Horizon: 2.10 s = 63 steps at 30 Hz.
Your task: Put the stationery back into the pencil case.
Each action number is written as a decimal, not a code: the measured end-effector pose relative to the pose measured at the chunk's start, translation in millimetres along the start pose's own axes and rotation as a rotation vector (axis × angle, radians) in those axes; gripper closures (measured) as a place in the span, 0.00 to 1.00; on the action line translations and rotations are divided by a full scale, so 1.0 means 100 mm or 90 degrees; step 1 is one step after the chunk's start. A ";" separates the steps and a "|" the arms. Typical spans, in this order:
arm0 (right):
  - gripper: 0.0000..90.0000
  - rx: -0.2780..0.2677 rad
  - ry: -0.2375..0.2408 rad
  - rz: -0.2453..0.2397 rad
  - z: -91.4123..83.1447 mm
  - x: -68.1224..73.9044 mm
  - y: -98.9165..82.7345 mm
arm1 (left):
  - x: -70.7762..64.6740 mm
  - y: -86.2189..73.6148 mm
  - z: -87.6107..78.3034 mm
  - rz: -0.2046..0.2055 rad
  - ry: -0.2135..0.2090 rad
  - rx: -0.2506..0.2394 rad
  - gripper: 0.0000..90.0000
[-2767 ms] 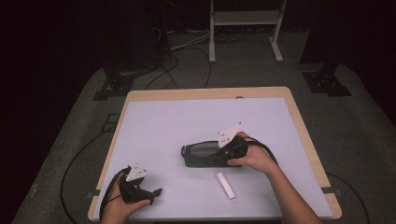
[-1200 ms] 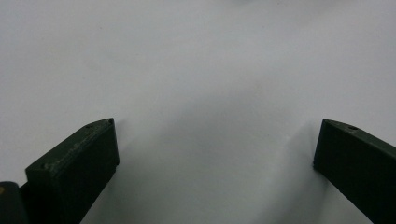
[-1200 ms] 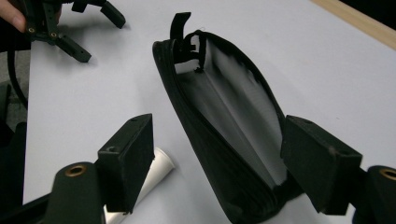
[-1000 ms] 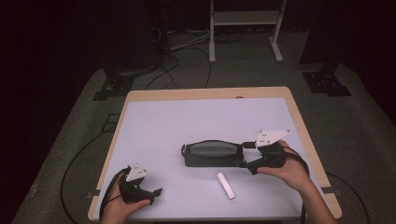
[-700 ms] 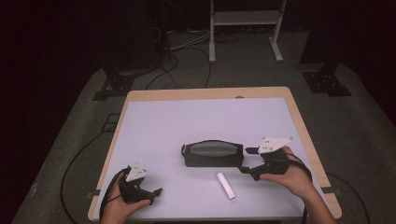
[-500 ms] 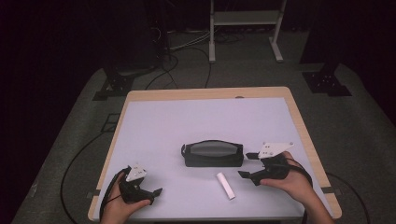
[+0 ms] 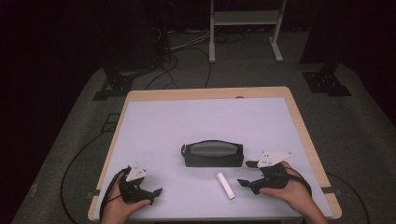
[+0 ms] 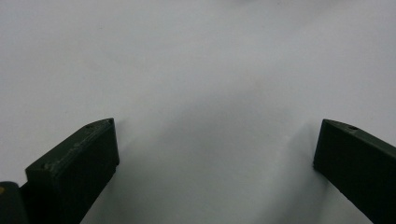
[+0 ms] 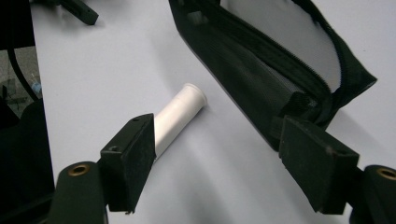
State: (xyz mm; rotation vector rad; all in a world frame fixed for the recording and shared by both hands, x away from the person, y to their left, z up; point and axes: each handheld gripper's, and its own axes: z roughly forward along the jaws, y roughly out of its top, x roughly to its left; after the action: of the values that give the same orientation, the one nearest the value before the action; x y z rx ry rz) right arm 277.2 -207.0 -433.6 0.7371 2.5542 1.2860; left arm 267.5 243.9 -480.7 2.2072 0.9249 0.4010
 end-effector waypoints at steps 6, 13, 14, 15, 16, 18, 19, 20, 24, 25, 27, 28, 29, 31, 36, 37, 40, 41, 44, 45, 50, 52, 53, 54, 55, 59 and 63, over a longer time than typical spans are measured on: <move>0.29 0.004 0.005 0.000 0.04 0.11 -0.04 | 0.00 0.00 0.00 0.000 0.000 0.000 0.00; 0.29 -0.002 0.006 0.002 0.13 0.22 -0.07 | 0.00 0.00 0.00 0.000 0.000 0.000 0.00; 0.29 -0.001 0.007 0.001 0.15 0.24 -0.07 | 0.00 0.00 0.00 0.000 0.000 0.000 0.00; 0.29 -0.001 0.006 -0.004 0.17 0.25 -0.08 | 0.00 0.00 0.00 0.000 0.000 0.000 0.00; 0.29 0.001 0.005 -0.004 0.19 0.26 -0.08 | 0.00 0.00 0.00 0.000 0.000 0.000 0.00; 0.29 0.004 0.001 -0.007 0.23 0.29 -0.08 | 0.00 0.00 0.00 0.000 0.000 0.000 0.00; 0.29 0.004 0.001 -0.007 0.23 0.29 -0.08 | 0.00 0.00 0.00 0.000 0.000 0.000 0.00; 0.29 0.008 0.001 -0.002 0.28 0.33 -0.08 | 0.00 0.00 0.00 0.000 0.000 0.000 0.00; 0.29 0.006 0.000 -0.007 0.32 0.36 -0.08 | 0.00 0.00 0.00 0.000 0.000 0.000 0.00; 0.29 0.006 0.000 -0.007 0.32 0.36 -0.08 | 0.00 0.00 0.00 0.000 0.000 0.000 0.00; 0.29 0.007 0.000 -0.007 0.33 0.37 -0.08 | 0.00 0.00 0.00 0.000 0.000 0.000 0.00; 0.30 0.006 0.000 -0.008 0.34 0.38 -0.08 | 0.00 0.00 0.00 0.000 0.000 0.000 0.00; 0.31 0.006 0.001 -0.009 0.36 0.39 -0.08 | 0.00 0.00 0.00 0.000 0.000 0.000 0.00; 0.32 0.011 0.001 -0.017 0.41 0.42 -0.09 | 0.00 0.00 0.00 0.000 0.000 0.000 0.00; 0.35 0.022 0.003 -0.023 0.46 0.45 -0.11 | 0.00 0.00 0.00 0.000 0.000 0.000 0.00; 0.35 0.022 0.003 -0.023 0.46 0.45 -0.11 | 0.00 0.00 0.00 0.000 0.000 0.000 0.00; 0.38 0.029 0.006 -0.024 0.48 0.46 -0.13 | 0.00 0.00 0.00 0.000 0.000 0.000 0.00; 0.39 0.032 0.008 -0.024 0.48 0.46 -0.13 | 0.00 0.00 0.00 0.000 0.000 0.000 0.00; 0.42 0.036 0.006 -0.029 0.50 0.47 -0.14 | 0.00 0.00 0.00 0.000 0.000 0.000 0.00; 0.43 0.035 0.005 -0.030 0.50 0.47 -0.14 | 0.00 0.00 0.00 0.000 0.000 0.000 0.00; 0.49 0.041 0.008 -0.028 0.51 0.46 -0.15 | 0.00 0.00 0.00 0.000 0.000 0.000 0.00; 0.51 0.041 0.009 -0.029 0.51 0.46 -0.15 | 0.00 0.00 0.00 0.000 0.000 0.000 0.00; 0.52 0.042 0.008 -0.029 0.51 0.46 -0.15 | 0.00 0.00 0.00 0.000 0.000 0.000 0.00; 0.52 0.043 0.006 -0.029 0.51 0.46 -0.15 | 0.00 0.00 0.00 0.000 0.000 0.000 0.00; 0.53 0.045 0.005 -0.029 0.50 0.46 -0.15 | 0.00 0.00 0.00 0.000 0.000 0.000 0.00; 0.56 0.047 0.000 -0.026 0.49 0.43 -0.17 | 0.00 0.00 0.00 0.000 0.000 0.000 0.00; 0.61 0.052 -0.005 -0.021 0.48 0.41 -0.18 | 0.00 0.00 0.00 0.000 0.000 0.000 0.00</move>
State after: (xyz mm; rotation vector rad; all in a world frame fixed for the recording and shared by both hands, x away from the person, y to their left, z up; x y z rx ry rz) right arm 254.0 -161.5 -474.7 0.7100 2.6147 1.1728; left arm 267.5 243.9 -480.7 2.2074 0.9245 0.4013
